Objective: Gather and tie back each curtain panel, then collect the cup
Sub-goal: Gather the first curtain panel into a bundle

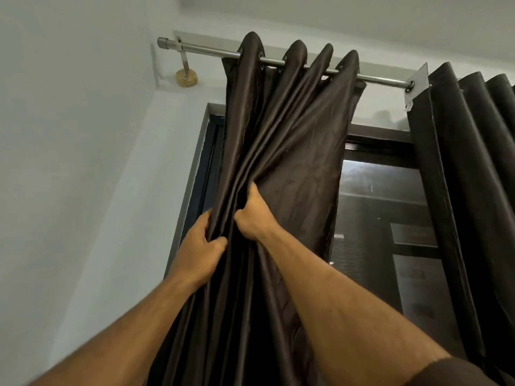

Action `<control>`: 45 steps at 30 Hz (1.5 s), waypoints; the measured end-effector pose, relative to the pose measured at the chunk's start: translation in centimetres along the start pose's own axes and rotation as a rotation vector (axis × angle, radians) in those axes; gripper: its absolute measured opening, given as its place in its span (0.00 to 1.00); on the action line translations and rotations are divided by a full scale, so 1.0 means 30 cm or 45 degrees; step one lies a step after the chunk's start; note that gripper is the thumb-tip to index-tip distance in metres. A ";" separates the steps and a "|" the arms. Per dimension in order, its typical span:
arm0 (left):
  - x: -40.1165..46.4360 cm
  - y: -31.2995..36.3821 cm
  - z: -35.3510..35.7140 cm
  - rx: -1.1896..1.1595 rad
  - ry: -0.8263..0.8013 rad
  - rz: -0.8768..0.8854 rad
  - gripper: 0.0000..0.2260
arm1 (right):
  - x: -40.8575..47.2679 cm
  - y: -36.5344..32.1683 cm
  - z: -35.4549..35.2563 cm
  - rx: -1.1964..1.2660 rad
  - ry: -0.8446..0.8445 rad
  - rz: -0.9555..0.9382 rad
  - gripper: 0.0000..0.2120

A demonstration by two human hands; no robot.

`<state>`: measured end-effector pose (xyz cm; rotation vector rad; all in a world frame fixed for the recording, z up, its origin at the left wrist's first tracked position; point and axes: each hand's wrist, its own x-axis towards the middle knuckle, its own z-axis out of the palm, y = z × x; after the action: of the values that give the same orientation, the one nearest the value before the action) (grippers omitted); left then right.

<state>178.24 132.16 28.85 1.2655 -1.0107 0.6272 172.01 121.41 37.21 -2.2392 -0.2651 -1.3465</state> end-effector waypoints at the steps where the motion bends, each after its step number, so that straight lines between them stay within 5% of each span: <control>1: -0.002 0.002 -0.011 -0.030 -0.004 0.001 0.25 | 0.005 -0.024 0.014 0.008 -0.013 -0.003 0.31; 7: -0.013 -0.008 -0.033 0.193 0.082 0.016 0.28 | -0.002 -0.062 -0.023 0.295 -0.205 0.116 0.18; 9: -0.018 -0.013 -0.032 0.218 0.103 0.018 0.27 | -0.013 -0.006 -0.057 0.057 0.189 0.065 0.18; 11: -0.024 -0.016 -0.030 0.224 0.103 0.005 0.28 | -0.020 0.057 -0.111 -0.349 0.803 0.090 0.25; 13: -0.026 -0.017 -0.032 0.214 0.097 -0.005 0.29 | -0.021 0.100 -0.166 -0.282 0.971 0.356 0.40; 15: -0.023 -0.015 -0.033 0.208 0.085 -0.010 0.28 | -0.010 0.128 -0.207 0.025 0.749 0.545 0.53; 18: -0.022 -0.016 -0.043 0.200 0.074 -0.002 0.27 | 0.019 0.124 -0.201 0.267 0.396 0.382 0.54; 25: -0.010 -0.013 -0.100 0.167 0.067 0.067 0.25 | 0.115 -0.089 0.001 -0.095 -0.020 0.092 0.45; 34: -0.010 -0.032 -0.227 0.197 0.127 0.037 0.25 | 0.175 -0.243 0.153 -0.075 -0.223 -0.122 0.38; 40: -0.115 -0.082 -0.206 0.277 0.040 -0.048 0.27 | -0.026 -0.091 0.227 0.171 -0.085 -0.012 0.43; 45: -0.288 -0.152 -0.170 0.304 0.008 -0.131 0.26 | -0.274 0.040 0.274 0.448 0.025 0.095 0.36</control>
<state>179.55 137.21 19.14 1.5135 -0.8776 0.6864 174.79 125.38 26.59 -1.9230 -0.3759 -1.1793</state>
